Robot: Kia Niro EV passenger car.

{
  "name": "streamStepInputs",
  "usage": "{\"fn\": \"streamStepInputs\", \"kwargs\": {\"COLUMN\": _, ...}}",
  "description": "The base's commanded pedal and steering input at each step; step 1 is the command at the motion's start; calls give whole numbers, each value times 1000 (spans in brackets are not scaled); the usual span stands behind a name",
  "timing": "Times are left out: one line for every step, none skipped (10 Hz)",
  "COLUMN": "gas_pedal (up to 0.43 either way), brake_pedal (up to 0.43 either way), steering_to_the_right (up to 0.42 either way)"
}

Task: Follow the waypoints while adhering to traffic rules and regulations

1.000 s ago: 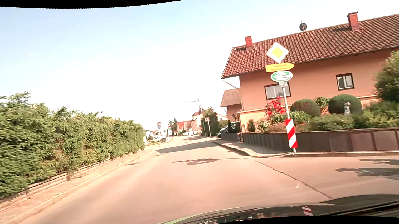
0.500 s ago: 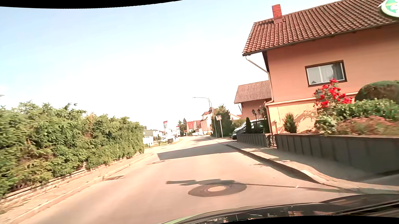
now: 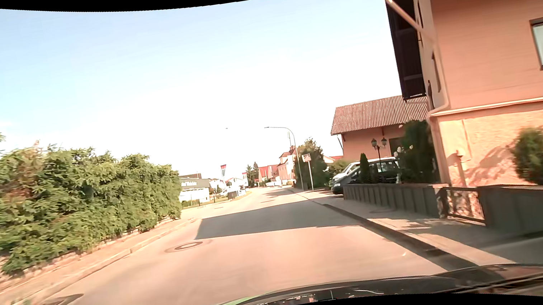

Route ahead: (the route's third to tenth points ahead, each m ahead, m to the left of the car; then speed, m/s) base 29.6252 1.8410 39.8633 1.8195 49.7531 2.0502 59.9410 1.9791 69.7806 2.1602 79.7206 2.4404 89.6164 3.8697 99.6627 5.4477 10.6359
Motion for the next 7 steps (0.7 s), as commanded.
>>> {"fn": "streamStepInputs", "kwargs": {"gas_pedal": 220, "brake_pedal": 0, "steering_to_the_right": -9}}
{"fn": "streamStepInputs", "kwargs": {"gas_pedal": 220, "brake_pedal": 0, "steering_to_the_right": -6}}
{"fn": "streamStepInputs", "kwargs": {"gas_pedal": 220, "brake_pedal": 0, "steering_to_the_right": -6}}
{"fn": "streamStepInputs", "kwargs": {"gas_pedal": 220, "brake_pedal": 0, "steering_to_the_right": -6}}
{"fn": "streamStepInputs", "kwargs": {"gas_pedal": 220, "brake_pedal": 0, "steering_to_the_right": -6}}
{"fn": "streamStepInputs", "kwargs": {"gas_pedal": 220, "brake_pedal": 0, "steering_to_the_right": -6}}
{"fn": "streamStepInputs", "kwargs": {"gas_pedal": 220, "brake_pedal": 0, "steering_to_the_right": -6}}
